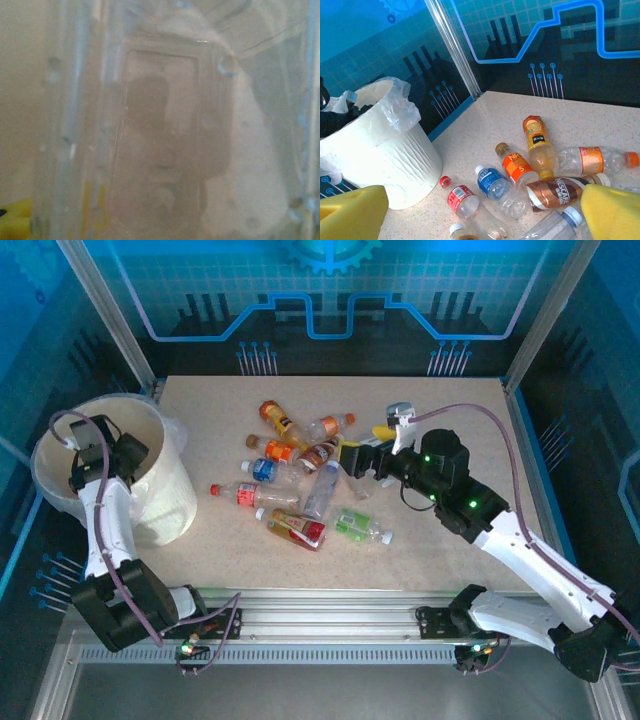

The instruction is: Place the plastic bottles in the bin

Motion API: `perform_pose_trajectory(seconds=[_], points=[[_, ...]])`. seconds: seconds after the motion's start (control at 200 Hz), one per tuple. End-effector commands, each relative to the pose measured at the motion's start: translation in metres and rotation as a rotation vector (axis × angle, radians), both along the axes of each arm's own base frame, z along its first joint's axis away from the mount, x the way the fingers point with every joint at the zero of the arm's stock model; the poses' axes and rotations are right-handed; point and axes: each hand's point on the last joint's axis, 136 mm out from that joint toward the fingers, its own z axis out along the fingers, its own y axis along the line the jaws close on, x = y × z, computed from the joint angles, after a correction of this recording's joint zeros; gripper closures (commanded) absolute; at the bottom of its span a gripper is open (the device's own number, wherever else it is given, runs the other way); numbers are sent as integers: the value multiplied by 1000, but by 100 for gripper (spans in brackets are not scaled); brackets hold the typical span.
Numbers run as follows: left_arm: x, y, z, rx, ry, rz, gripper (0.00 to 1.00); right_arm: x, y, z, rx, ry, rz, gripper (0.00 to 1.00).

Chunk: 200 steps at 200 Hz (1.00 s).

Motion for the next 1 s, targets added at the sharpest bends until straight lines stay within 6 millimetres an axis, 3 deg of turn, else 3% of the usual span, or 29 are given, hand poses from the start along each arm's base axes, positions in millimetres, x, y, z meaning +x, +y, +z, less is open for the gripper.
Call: perform_pose_trajectory(seconds=[0.0,0.205,0.415,0.715,0.915,0.995], points=[[7,-4,10,-24,-63,-22,28,1,-5,1,22,2,-17,0],[3,-7,21,-26,-77,-14,19,3,-6,-13,-3,50,-27,0],[-5,-11,41,-10,-107,-14,1,6,-12,-35,-69,112,-64,0],[-20,-30,91,11,-271,-34,1,-3,-2,-127,-382,270,69,0],[-23,-55,124,-24,-438,-106,1,-18,2,-174,-509,289,200,0],[-18,-71,137,-47,-505,-189,1,-19,-5,-195,-588,313,204,0]])
